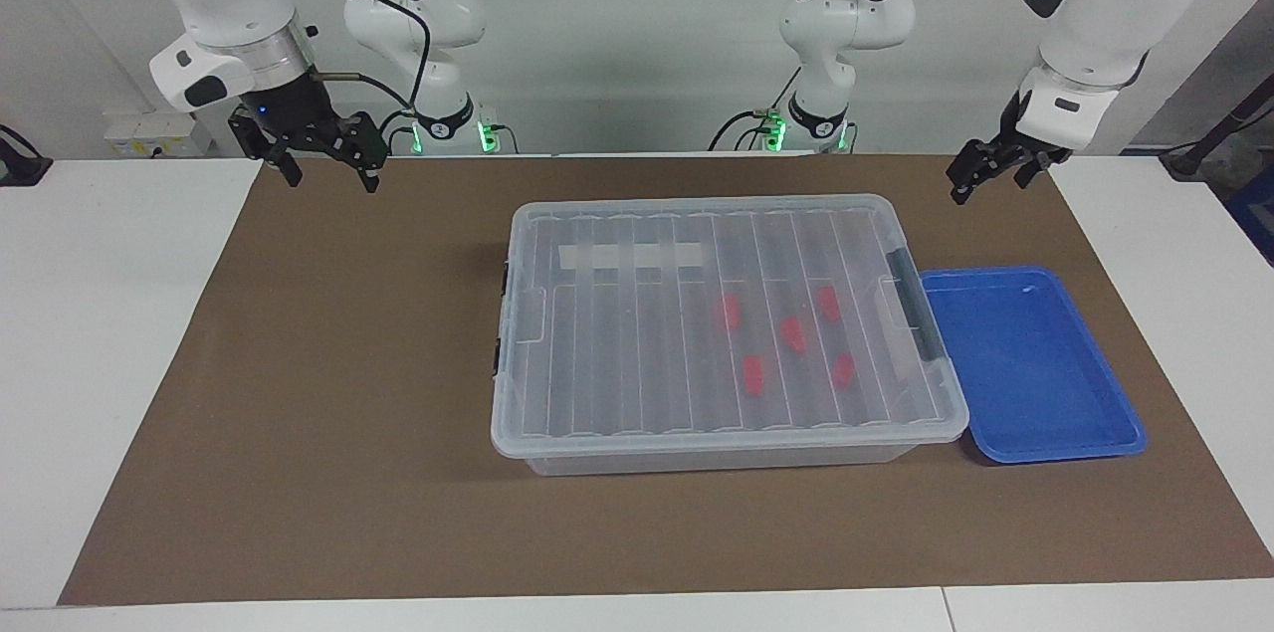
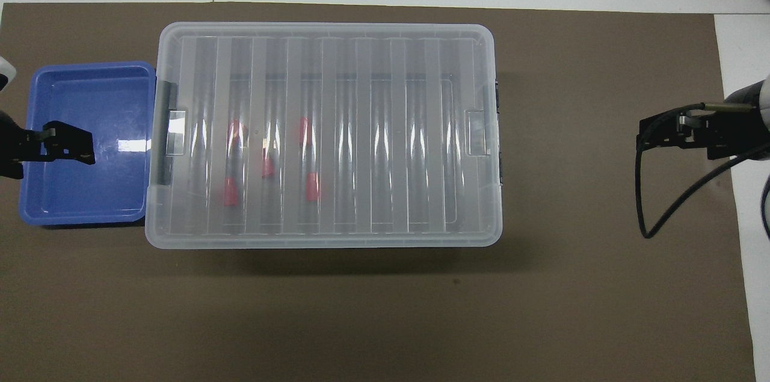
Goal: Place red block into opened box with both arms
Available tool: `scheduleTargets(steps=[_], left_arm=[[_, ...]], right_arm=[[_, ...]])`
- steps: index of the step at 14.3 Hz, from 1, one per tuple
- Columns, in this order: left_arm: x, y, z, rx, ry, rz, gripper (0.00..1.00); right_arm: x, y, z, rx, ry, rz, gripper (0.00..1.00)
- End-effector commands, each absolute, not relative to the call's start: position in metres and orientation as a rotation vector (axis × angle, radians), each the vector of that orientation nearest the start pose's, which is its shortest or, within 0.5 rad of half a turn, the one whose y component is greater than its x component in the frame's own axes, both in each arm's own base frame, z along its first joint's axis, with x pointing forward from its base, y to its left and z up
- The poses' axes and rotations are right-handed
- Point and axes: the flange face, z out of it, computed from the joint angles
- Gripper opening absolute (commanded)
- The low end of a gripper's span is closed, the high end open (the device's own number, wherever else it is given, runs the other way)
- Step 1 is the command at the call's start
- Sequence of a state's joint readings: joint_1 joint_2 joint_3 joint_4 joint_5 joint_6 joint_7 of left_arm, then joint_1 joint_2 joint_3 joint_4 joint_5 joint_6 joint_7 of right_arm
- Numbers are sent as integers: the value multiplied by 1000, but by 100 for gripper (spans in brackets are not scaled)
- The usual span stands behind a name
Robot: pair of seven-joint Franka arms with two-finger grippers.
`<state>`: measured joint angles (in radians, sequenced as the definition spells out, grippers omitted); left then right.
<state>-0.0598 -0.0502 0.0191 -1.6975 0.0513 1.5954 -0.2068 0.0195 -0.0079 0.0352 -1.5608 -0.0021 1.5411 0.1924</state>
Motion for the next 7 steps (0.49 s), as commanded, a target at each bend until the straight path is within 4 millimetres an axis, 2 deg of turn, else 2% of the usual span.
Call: scheduleTargets(steps=[1,7], left_arm=[[529,-14,597,-3088,-253,67,100],[529,-14,597,-3088,-253,67,100]], right_arm=[[548,30,626,-3136,215,19,100],[547,29,626,-3140,229,18,100]])
